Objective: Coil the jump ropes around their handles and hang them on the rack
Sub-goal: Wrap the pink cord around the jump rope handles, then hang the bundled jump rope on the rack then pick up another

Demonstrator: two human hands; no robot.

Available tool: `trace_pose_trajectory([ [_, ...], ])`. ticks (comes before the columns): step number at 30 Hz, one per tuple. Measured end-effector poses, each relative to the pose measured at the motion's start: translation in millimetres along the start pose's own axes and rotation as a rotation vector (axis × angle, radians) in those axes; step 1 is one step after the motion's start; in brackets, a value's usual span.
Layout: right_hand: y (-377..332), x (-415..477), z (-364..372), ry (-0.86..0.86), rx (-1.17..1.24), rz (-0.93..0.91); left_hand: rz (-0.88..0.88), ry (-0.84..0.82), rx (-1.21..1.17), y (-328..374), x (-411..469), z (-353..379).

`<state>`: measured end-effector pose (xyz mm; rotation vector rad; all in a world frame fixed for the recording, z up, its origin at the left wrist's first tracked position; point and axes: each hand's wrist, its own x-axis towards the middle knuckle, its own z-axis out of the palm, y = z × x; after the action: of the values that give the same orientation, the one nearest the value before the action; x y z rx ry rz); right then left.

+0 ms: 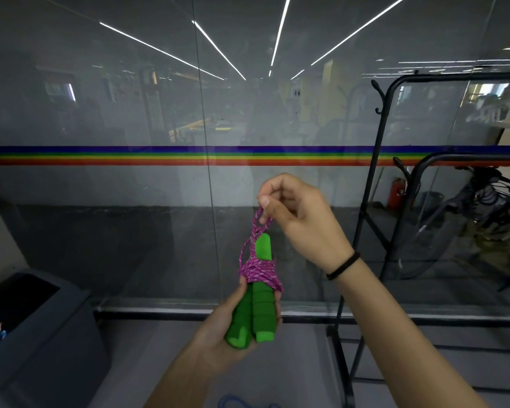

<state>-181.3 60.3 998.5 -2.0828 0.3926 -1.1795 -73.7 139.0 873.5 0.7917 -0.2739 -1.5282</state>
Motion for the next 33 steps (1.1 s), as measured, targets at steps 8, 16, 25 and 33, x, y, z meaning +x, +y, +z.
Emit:
trace_pose_trajectory([
  [8, 15, -4, 1, -0.038, 0.092, 0.082, -0.025, -0.018, -0.053, -6, 21, -2],
  [16, 41, 2, 7, 0.050, 0.064, 0.172, 0.051, 0.158, 0.524, 4, 32, -8],
  [25, 72, -3, -23, 0.130, 0.022, 0.247, 0.819, 0.087, 1.019, 33, 67, 41],
  [33, 130, -1, -86, 0.274, -0.039, 0.336, 0.649, -0.179, 0.913, 7, 144, 104],
])
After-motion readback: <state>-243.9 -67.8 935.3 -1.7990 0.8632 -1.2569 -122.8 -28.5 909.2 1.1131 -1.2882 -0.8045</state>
